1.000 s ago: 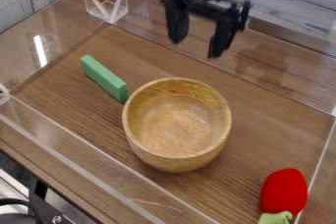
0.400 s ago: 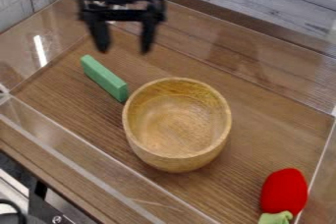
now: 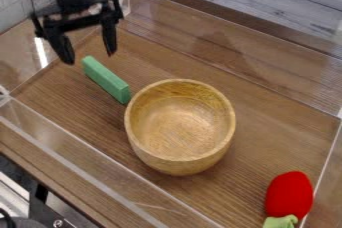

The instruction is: Put the green block in the brown bowl

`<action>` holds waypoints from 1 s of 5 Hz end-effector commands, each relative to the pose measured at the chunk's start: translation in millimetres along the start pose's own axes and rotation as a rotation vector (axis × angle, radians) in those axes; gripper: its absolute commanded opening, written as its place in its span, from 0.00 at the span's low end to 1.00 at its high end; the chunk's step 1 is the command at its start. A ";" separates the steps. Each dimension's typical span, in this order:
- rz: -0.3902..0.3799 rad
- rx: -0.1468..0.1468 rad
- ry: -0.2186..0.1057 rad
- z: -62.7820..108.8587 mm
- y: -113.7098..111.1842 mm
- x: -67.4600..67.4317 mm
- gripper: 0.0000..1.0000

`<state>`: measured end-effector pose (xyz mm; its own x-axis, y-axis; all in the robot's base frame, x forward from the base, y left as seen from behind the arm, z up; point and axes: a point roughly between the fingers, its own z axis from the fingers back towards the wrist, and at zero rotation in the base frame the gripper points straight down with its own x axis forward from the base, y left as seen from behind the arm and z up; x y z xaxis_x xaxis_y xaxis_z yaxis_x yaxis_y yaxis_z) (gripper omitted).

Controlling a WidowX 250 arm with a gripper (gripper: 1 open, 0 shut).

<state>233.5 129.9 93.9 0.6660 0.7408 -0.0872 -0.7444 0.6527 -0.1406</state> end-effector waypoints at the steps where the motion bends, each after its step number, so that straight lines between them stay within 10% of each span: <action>1: 0.089 -0.034 -0.054 3.8 -5.1 8.9 1.00; 5: 0.135 -0.070 -0.110 -20.3 -6.2 51.2 1.00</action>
<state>266.4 153.8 55.0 0.5503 0.8331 -0.0562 -0.8261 0.5335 -0.1815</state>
